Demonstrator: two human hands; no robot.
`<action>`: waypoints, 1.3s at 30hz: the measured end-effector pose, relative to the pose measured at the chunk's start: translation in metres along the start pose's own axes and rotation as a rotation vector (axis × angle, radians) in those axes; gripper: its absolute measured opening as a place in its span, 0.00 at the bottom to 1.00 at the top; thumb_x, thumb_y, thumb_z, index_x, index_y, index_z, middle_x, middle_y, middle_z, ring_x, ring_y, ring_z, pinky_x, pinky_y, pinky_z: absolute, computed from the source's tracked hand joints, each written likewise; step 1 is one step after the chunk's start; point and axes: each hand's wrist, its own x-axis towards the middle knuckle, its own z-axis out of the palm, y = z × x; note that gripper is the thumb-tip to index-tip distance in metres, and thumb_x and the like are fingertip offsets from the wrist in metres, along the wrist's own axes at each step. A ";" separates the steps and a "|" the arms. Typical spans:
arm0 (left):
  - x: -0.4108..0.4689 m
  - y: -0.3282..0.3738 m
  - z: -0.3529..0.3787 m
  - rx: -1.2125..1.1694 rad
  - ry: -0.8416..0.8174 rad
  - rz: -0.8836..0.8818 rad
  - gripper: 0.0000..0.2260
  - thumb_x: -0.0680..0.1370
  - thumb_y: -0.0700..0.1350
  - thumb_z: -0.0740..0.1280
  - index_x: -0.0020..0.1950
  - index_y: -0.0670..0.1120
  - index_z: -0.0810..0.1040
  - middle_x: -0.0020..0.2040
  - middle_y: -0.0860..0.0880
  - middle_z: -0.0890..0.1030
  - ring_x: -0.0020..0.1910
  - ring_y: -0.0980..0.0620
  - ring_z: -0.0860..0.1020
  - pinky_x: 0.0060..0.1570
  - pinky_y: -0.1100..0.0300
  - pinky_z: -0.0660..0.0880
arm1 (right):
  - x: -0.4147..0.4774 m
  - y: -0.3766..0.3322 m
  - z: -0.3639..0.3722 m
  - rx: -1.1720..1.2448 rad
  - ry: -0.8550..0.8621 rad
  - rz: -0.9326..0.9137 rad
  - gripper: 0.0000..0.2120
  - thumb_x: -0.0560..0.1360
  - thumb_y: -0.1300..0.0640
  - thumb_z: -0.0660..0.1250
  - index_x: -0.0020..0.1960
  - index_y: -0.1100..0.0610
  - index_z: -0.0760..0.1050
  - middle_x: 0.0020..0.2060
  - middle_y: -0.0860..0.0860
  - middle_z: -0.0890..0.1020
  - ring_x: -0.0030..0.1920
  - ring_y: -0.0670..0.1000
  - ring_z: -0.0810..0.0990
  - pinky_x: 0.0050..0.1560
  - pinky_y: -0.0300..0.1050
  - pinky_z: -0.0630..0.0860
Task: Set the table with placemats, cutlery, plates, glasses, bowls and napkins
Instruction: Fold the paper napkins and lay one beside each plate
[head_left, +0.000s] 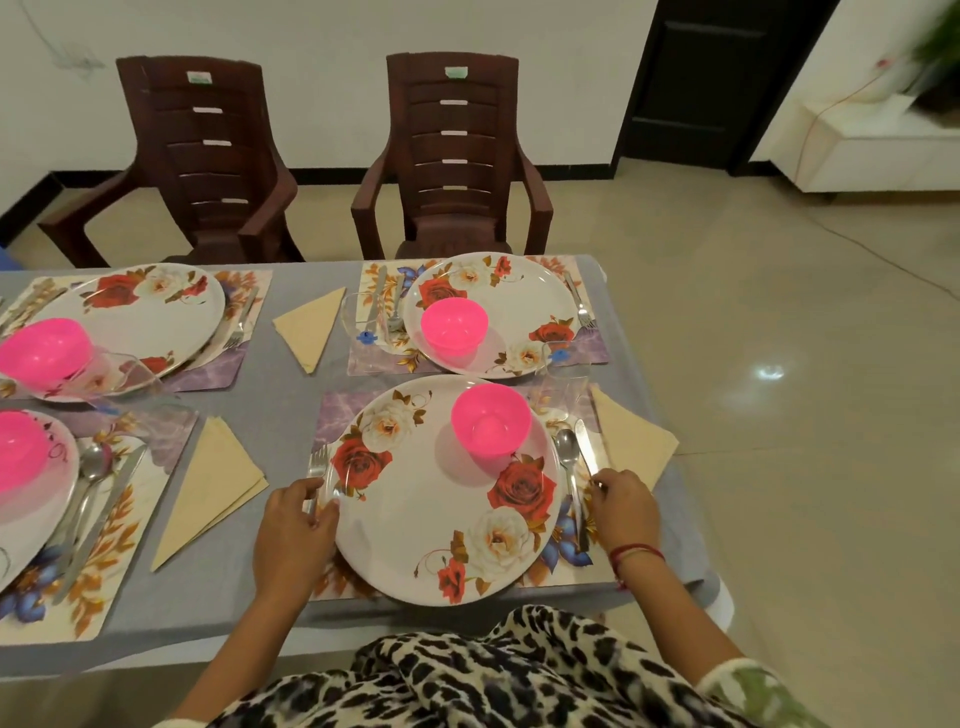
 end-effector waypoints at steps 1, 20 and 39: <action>0.000 0.000 0.000 -0.001 -0.001 0.003 0.16 0.77 0.47 0.67 0.64 0.44 0.74 0.59 0.42 0.74 0.43 0.50 0.76 0.44 0.56 0.71 | 0.000 -0.001 0.000 -0.004 0.003 0.007 0.10 0.78 0.57 0.60 0.52 0.57 0.79 0.45 0.56 0.79 0.44 0.56 0.78 0.42 0.43 0.72; -0.009 -0.004 0.006 0.032 -0.012 0.000 0.16 0.78 0.47 0.66 0.64 0.43 0.74 0.61 0.41 0.74 0.49 0.44 0.78 0.48 0.48 0.76 | 0.015 0.020 -0.017 0.050 0.194 -0.098 0.13 0.74 0.58 0.68 0.57 0.60 0.77 0.55 0.60 0.78 0.53 0.61 0.76 0.51 0.53 0.74; 0.011 -0.021 0.006 -0.055 0.031 -0.203 0.12 0.77 0.36 0.62 0.60 0.39 0.76 0.53 0.39 0.79 0.49 0.40 0.77 0.48 0.50 0.74 | -0.037 0.036 -0.001 0.150 0.200 0.210 0.06 0.75 0.63 0.63 0.43 0.65 0.76 0.39 0.63 0.79 0.40 0.62 0.76 0.38 0.46 0.67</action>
